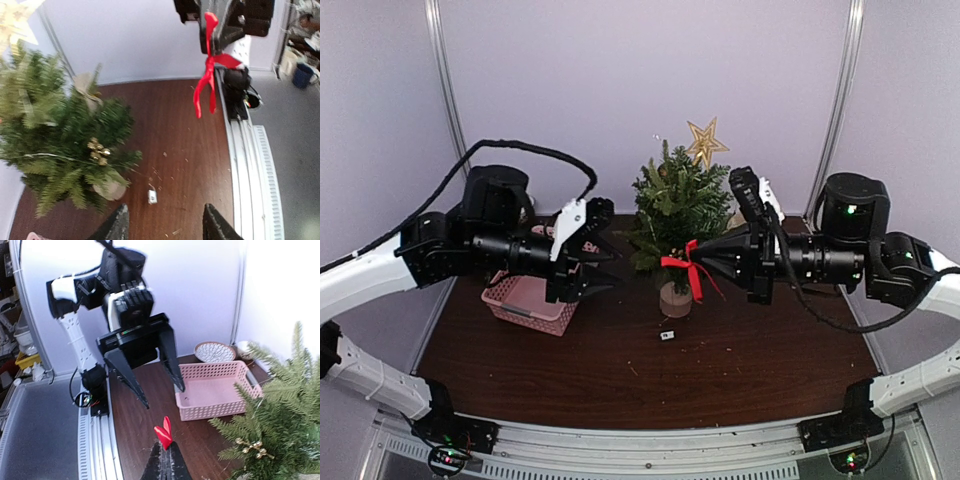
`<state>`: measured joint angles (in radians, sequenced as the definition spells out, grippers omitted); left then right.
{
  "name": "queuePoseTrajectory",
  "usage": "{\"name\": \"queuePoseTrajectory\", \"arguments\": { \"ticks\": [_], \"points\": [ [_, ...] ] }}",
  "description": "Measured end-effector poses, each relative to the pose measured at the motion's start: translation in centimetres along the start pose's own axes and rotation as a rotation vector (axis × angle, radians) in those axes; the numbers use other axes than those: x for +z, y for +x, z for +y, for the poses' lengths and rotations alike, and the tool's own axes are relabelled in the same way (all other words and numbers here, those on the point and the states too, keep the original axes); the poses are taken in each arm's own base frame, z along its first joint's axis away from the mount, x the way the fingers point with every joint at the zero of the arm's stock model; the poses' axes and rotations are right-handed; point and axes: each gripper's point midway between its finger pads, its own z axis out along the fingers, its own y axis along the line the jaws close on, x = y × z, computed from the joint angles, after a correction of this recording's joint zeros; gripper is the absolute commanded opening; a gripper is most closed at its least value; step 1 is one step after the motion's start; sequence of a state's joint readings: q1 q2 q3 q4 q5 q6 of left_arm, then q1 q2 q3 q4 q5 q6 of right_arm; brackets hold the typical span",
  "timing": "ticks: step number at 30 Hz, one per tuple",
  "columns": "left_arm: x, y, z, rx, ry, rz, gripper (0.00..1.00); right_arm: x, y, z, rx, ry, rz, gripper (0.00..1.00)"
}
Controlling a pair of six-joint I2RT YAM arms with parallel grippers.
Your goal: Decorate the small christmas tree
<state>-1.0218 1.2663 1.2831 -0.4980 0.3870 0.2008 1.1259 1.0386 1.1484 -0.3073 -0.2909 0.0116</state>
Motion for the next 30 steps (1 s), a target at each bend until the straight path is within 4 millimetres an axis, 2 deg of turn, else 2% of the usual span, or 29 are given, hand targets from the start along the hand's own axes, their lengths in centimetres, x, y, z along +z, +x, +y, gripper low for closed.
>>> {"name": "queuePoseTrajectory", "arguments": {
  "ticks": [2, 6, 9, 12, 16, 21, 22, 24, 30],
  "points": [
    [-1.5, -0.9, 1.1, 0.015, -0.094, -0.102, 0.39, -0.2, -1.3, -1.0, -0.002, 0.059, -0.072, 0.00],
    [-3.1, -2.7, 1.6, 0.080, -0.206, -0.238, 0.39, -0.1, -3.3, -2.7, 0.024, 0.152, -0.193, 0.00],
    [-2.9, -4.6, 1.1, 0.199, -0.282, -0.282, 0.36, 0.8, -4.5, -3.5, 0.061, 0.181, -0.259, 0.00],
    [-2.0, -6.0, 0.0, 0.318, -0.323, -0.294, 0.35, 2.1, -4.7, -3.9, 0.098, 0.183, -0.283, 0.00],
    [-0.8, -6.6, 0.2, 0.423, -0.376, -0.263, 0.32, 3.5, -4.3, -4.1, 0.135, 0.178, -0.288, 0.00],
    [0.1, -6.8, 1.0, 0.496, -0.435, -0.221, 0.25, 3.5, -4.8, -4.1, 0.154, 0.174, -0.313, 0.00],
    [0.2, -6.8, 1.2, 0.502, -0.448, -0.215, 0.26, 3.4, -4.9, -4.1, 0.155, 0.173, -0.318, 0.00],
    [0.1, -6.9, 1.6, 0.498, -0.474, -0.211, 0.35, 3.3, -5.2, -4.1, 0.154, 0.172, -0.334, 0.00],
    [-2.0, -7.4, 3.4, 0.330, -0.491, -0.292, 0.37, 3.3, -5.2, -4.2, 0.150, 0.174, -0.375, 0.00]
  ]
}}
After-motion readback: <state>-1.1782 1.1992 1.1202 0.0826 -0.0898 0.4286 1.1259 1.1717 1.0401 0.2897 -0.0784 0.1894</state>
